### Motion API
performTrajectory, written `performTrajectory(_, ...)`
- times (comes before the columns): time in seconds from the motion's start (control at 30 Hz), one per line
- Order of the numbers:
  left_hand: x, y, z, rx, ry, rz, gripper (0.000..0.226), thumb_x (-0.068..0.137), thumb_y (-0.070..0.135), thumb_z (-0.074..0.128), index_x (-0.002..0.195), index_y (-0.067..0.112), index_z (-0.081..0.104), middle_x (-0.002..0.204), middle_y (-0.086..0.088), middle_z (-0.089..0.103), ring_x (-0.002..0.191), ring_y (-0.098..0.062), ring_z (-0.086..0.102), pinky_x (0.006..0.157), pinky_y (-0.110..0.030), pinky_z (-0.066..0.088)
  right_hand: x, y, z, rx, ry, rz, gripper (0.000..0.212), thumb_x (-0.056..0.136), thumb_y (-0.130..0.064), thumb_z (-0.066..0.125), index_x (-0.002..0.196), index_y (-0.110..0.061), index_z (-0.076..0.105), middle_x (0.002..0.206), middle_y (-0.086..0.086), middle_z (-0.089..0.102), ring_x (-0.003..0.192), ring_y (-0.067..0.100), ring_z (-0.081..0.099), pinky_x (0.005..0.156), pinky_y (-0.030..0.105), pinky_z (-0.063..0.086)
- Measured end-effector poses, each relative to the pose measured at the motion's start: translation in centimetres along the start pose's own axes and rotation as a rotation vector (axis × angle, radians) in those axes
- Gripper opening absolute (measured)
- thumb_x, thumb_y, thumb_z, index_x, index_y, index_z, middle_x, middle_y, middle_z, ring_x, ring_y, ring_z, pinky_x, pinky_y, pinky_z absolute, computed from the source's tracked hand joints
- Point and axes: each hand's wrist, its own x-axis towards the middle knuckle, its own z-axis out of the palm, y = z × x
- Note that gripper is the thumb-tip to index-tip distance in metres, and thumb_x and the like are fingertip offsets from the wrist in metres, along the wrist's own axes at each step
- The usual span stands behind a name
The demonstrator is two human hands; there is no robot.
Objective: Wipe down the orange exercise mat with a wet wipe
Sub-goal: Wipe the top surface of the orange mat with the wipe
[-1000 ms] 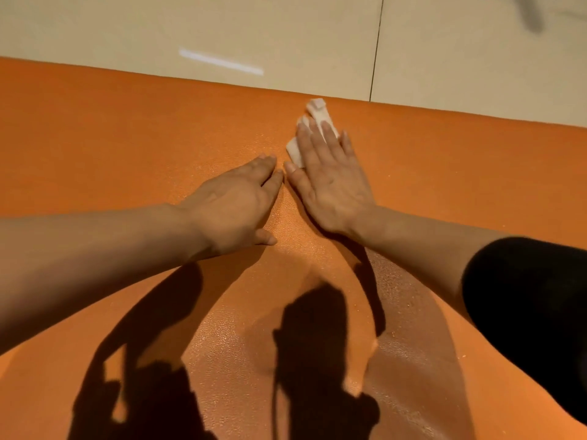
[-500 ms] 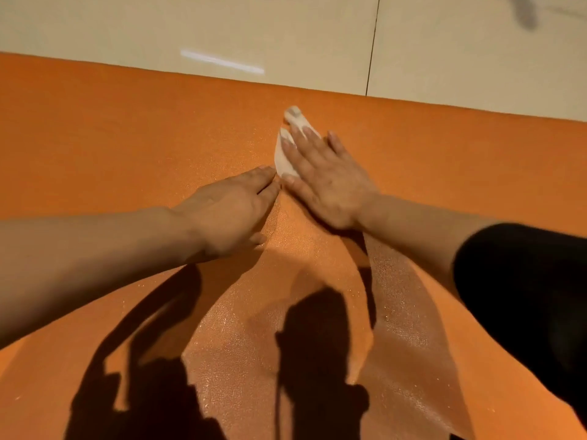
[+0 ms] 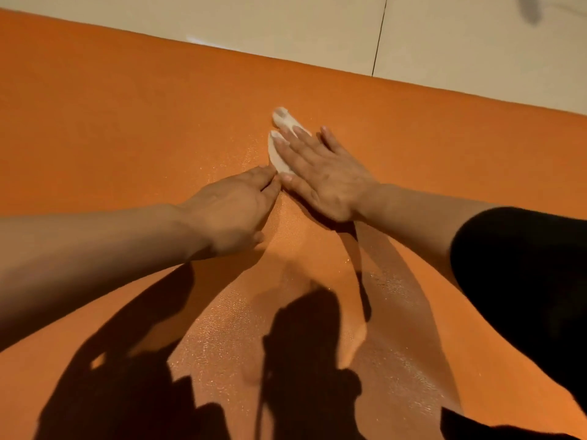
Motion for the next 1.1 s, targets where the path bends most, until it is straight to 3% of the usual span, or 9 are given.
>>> performTrajectory(0.17, -1.0, 1.2, 0.9, -0.018, 0.016, 0.016, 0.087, 0.094, 0.043, 0.054, 0.154, 0.011, 0.000, 0.162, -0.006, -0.009, 0.149, -0.018, 0.000, 0.116, -0.023, 0.005, -4.1, 2.5, 1.1, 0.013, 0.008, 0.295, 0.067, 0.099, -0.054, 0.001, 0.154, -0.017, -0.013, 0.161, 0.003, -0.018, 0.148, 0.018, -0.017, 0.119, 0.042, -0.013)
performTrajectory(0.3, -2.4, 1.4, 2.1, -0.054, 0.060, 0.002, 0.085, 0.094, 0.044, 0.053, 0.155, 0.012, 0.003, 0.162, -0.005, -0.004, 0.149, -0.018, 0.005, 0.117, -0.025, 0.009, -7.3, -3.4, 3.0, 0.077, 0.000, 0.156, 0.078, 0.090, -0.058, -0.009, 0.154, -0.014, -0.010, 0.161, 0.006, -0.017, 0.147, 0.020, -0.019, 0.120, 0.039, -0.012)
performTrajectory(0.43, -3.7, 1.9, 3.9, -0.131, 0.185, -0.050, 0.078, 0.095, 0.042, 0.049, 0.154, 0.013, 0.009, 0.162, -0.005, 0.006, 0.148, -0.017, 0.010, 0.119, -0.032, 0.009, -4.8, -5.5, 2.8, 0.062, 0.036, 0.028, 0.073, 0.094, -0.055, -0.004, 0.155, -0.017, -0.006, 0.163, 0.003, -0.010, 0.149, 0.017, -0.012, 0.120, 0.038, -0.011)
performTrajectory(0.63, -5.4, 2.5, 5.4, -0.130, 0.211, -0.089, 0.071, 0.099, 0.044, 0.040, 0.155, 0.012, 0.009, 0.162, -0.005, 0.003, 0.148, -0.017, 0.007, 0.120, -0.034, 0.006, -6.0, -5.3, 3.5, 0.061, 0.077, 0.286, 0.067, 0.101, -0.051, 0.006, 0.155, -0.014, -0.009, 0.162, 0.005, -0.015, 0.148, 0.019, -0.015, 0.120, 0.041, -0.010)
performTrajectory(0.77, -6.3, 3.2, 5.7, -0.141, 0.202, -0.064, 0.071, 0.098, 0.043, 0.040, 0.155, 0.011, 0.010, 0.162, -0.006, 0.007, 0.148, -0.018, 0.009, 0.119, -0.033, 0.006, -9.4, -9.6, 4.8, 0.127, 0.016, 0.113, 0.072, 0.095, -0.054, -0.003, 0.155, -0.014, -0.007, 0.162, 0.005, -0.013, 0.148, 0.019, -0.017, 0.119, 0.038, -0.013)
performTrajectory(0.87, -6.4, 4.0, 6.1, -0.140, 0.192, -0.080, 0.069, 0.100, 0.040, 0.037, 0.155, 0.010, 0.008, 0.162, -0.008, 0.006, 0.148, -0.019, 0.008, 0.119, -0.031, 0.005, -7.8, -8.4, 3.8, 0.069, 0.011, 0.047, 0.069, 0.097, -0.054, -0.002, 0.155, -0.017, -0.008, 0.162, 0.002, -0.011, 0.149, 0.016, -0.013, 0.119, 0.040, -0.013)
performTrajectory(1.03, -6.3, 5.3, 5.7, -0.095, 0.148, -0.049, 0.068, 0.099, 0.042, 0.040, 0.154, 0.010, 0.013, 0.162, -0.008, 0.006, 0.148, -0.020, 0.010, 0.120, -0.035, 0.008, -9.2, -4.2, 3.5, 0.048, -0.035, 0.322, 0.067, 0.100, -0.054, 0.004, 0.154, -0.017, -0.012, 0.161, 0.001, -0.018, 0.148, 0.016, -0.017, 0.119, 0.041, -0.014)
performTrajectory(1.1, -6.7, 5.6, 5.8, -0.071, 0.121, -0.022, 0.069, 0.099, 0.043, 0.040, 0.154, 0.012, 0.014, 0.162, -0.006, 0.007, 0.148, -0.018, 0.011, 0.120, -0.036, 0.007, -11.7, -5.7, 4.3, 0.089, -0.036, 0.330, 0.071, 0.098, -0.058, 0.001, 0.154, -0.017, -0.013, 0.161, 0.002, -0.020, 0.147, 0.017, -0.020, 0.119, 0.039, -0.014)
